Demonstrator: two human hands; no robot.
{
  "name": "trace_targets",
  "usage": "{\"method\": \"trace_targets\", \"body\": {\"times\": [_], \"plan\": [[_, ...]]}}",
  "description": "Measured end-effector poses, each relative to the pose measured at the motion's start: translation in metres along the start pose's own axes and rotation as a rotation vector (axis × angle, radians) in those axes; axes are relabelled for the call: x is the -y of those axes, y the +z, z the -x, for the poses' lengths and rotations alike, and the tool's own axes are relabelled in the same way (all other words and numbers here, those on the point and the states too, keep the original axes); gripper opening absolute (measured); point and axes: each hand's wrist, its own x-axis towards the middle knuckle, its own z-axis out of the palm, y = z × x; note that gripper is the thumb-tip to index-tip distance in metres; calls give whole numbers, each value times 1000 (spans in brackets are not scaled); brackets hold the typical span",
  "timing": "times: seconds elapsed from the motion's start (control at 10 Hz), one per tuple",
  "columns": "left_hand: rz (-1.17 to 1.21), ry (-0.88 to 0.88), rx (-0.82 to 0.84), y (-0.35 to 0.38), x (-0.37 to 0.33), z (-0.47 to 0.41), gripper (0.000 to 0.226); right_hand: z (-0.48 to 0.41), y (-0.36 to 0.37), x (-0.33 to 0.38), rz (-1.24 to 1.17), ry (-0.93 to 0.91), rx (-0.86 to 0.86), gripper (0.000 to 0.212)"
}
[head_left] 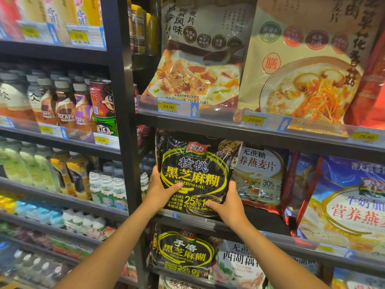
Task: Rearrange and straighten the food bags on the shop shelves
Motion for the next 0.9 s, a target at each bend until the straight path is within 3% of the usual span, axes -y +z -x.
{"method": "trace_targets", "body": {"times": [0.6,0.8,0.9], "plan": [[-21,2,-91,10,4,20,109,20,-20,3,71,-12,32,88],[-96,2,-118,15,9,22,133,25,-48,9,199,16,115,89],[-249,48,-137,21,-10,45,123,27,-71,4,341,18,157,85]]}}
